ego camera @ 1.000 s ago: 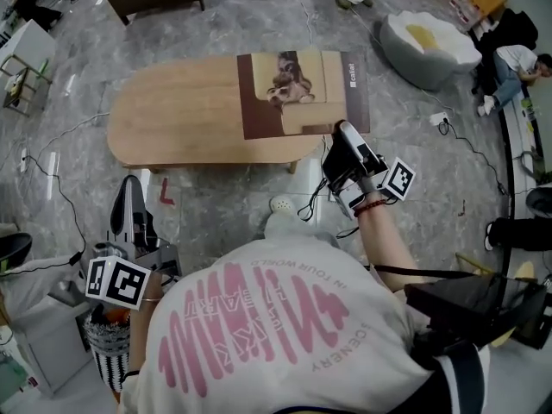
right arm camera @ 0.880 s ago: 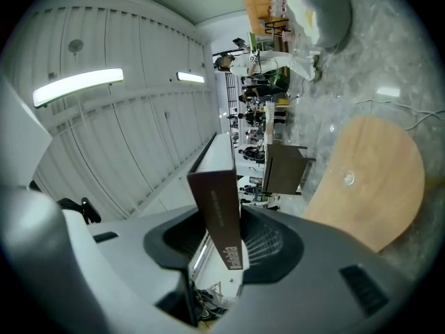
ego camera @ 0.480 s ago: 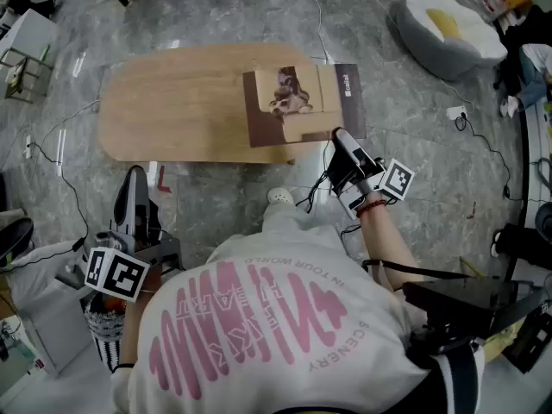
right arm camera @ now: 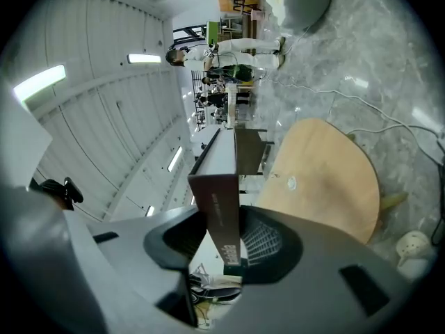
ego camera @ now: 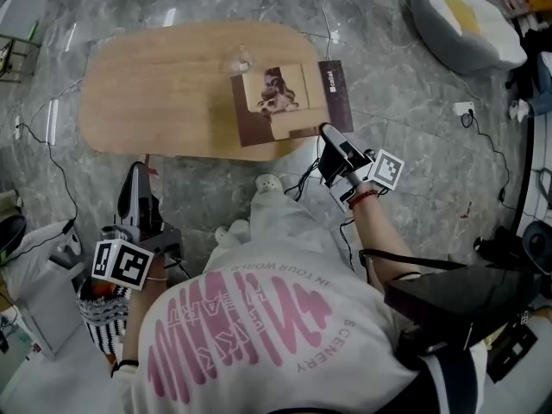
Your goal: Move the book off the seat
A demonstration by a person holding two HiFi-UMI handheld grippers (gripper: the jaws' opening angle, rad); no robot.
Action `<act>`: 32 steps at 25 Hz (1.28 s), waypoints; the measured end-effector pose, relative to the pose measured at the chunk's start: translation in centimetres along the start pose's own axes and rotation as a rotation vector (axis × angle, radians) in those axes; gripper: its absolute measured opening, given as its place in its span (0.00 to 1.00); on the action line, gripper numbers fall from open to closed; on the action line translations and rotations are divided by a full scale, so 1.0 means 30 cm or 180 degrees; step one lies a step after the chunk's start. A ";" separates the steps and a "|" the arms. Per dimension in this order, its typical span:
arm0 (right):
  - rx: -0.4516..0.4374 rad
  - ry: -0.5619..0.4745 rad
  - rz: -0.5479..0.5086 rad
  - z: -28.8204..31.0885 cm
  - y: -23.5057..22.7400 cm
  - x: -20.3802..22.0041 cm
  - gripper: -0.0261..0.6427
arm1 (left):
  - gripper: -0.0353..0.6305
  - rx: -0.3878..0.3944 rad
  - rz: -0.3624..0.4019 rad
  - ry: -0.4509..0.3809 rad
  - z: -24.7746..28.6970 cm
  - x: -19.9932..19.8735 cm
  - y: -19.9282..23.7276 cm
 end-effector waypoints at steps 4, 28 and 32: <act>0.0146 0.0067 0.0001 0.007 -0.065 -0.012 0.28 | 0.06 -0.0141 0.0017 0.0161 -0.008 0.028 0.009; 0.1007 0.0449 0.0158 -0.069 -0.407 0.051 0.28 | 0.06 -0.0531 0.0056 0.0370 0.094 0.056 0.148; 0.1110 0.0299 0.0280 -0.092 -0.443 0.057 0.28 | 0.06 -0.0533 -0.0065 0.0374 0.087 0.079 0.160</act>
Point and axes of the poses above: the fingertips, and each gripper's own axes: z forward along the fingers, y to its left, x out of its underside, the point moved 9 cm from there along -z, backward along the fingers, and after that the axes turned 11 degrees about -y, right-handed, at the moved point
